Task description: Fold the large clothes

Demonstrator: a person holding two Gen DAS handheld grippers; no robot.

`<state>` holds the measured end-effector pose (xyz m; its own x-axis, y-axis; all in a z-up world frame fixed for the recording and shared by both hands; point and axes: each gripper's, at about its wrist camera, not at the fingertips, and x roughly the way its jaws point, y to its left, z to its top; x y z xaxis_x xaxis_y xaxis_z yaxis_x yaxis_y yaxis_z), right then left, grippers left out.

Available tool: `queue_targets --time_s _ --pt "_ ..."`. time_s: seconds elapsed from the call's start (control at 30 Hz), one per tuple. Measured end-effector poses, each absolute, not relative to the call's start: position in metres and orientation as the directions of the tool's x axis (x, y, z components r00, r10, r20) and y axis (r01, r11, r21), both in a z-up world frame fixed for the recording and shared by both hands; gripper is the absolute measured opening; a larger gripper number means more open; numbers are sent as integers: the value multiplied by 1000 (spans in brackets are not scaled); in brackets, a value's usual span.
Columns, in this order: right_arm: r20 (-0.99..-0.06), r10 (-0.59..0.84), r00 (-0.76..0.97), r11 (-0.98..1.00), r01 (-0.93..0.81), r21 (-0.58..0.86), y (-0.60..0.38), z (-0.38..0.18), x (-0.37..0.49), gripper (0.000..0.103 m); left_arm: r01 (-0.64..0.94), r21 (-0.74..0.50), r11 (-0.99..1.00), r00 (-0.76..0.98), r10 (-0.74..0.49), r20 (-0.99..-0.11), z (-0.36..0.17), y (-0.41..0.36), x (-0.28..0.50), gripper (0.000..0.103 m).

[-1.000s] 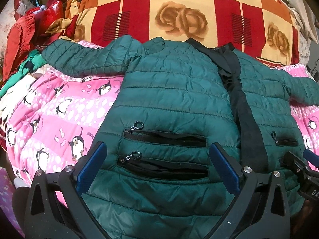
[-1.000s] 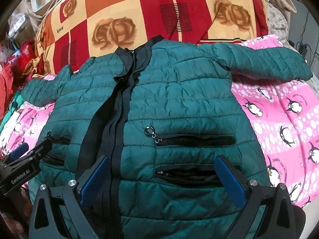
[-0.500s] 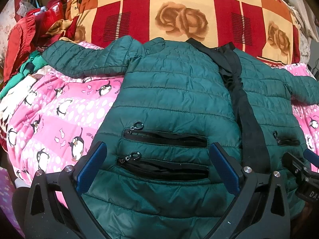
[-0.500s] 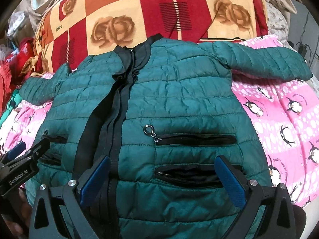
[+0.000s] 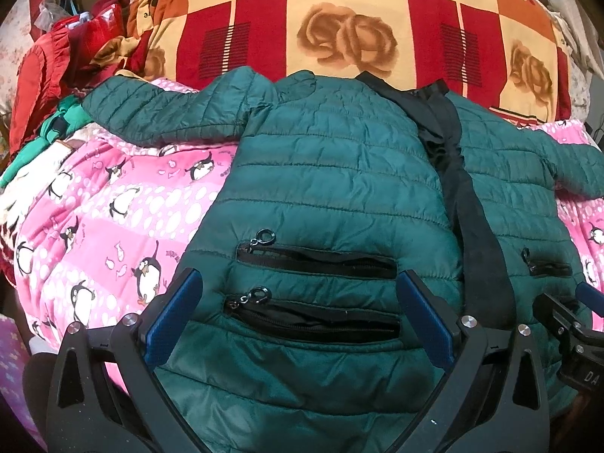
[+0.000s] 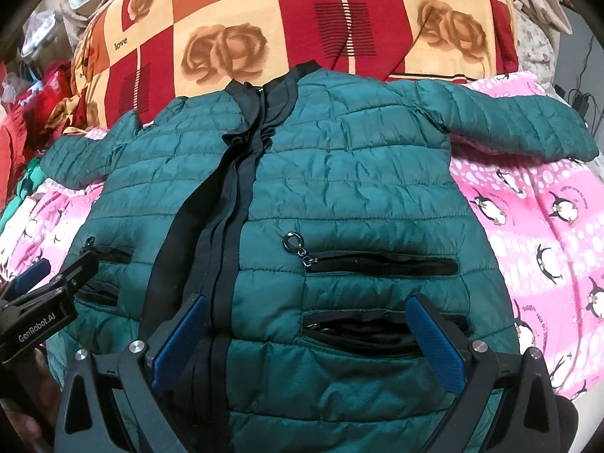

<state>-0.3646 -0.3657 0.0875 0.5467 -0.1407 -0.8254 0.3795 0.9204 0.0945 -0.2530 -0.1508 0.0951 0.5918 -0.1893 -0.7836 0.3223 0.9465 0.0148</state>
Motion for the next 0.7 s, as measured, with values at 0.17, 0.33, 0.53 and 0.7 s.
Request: queue_targets --time_s 0.17,0.33,0.53,0.7 --pt "-827 -144 543 922 378 88 -365 88 -364 103 324 15 946 592 -190 -784 95 -151 -253 102" --pt "-825 -150 544 919 384 87 -365 88 -362 103 324 15 946 590 -189 -785 93 -152 -254 102" --pt "-825 -151 545 909 404 100 -367 88 -362 103 325 15 945 590 -190 -785 93 -151 -253 102" --pt "-827 -148 542 914 395 95 -366 87 -359 103 325 13 946 588 -190 -786 92 -152 -253 102"
